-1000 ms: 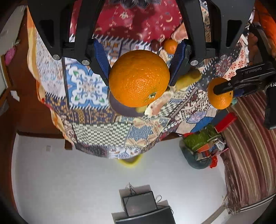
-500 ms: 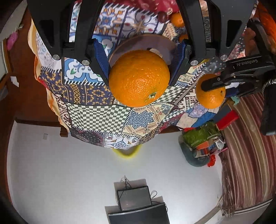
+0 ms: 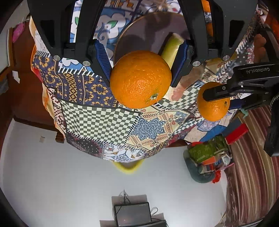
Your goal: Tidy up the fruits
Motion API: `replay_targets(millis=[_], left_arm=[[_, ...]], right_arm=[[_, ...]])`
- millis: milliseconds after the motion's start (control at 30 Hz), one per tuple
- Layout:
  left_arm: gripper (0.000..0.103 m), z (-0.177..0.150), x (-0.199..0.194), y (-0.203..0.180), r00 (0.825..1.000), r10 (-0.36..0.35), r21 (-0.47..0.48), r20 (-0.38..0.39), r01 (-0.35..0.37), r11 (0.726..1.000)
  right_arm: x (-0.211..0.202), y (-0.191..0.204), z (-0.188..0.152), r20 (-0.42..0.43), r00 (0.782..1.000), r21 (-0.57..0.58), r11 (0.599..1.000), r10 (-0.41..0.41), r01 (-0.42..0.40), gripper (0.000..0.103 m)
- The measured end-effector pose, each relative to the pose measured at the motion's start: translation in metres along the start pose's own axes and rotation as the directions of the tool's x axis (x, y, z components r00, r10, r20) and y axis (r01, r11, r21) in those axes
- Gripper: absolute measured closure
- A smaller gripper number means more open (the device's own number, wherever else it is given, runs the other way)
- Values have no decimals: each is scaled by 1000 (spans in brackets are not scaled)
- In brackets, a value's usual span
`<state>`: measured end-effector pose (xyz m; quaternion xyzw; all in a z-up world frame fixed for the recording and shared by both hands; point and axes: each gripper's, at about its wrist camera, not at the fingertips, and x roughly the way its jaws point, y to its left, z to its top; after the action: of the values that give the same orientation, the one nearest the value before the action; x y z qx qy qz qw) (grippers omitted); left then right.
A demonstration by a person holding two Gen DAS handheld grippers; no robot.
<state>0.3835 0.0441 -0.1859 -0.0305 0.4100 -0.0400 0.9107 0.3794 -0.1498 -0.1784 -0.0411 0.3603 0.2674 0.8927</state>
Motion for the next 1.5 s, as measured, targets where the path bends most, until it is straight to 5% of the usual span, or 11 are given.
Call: replay_targets(millis=[400,1200,1500], left_arm=[[35,4,48,-8,994,6,79,-105,2,997],[34,5,53,-23,994,12,150,-106,4,989],[34,6,53,-14,993,-20,87,-116,31,996]], right_arm=[[43,-13,4,-104,994,-17,999,36,-38,41],[68,-19,-1,-168,985,-50,998,34,-43,41],[67,-16,-5,-180,983,-63,997,26,-38,40]])
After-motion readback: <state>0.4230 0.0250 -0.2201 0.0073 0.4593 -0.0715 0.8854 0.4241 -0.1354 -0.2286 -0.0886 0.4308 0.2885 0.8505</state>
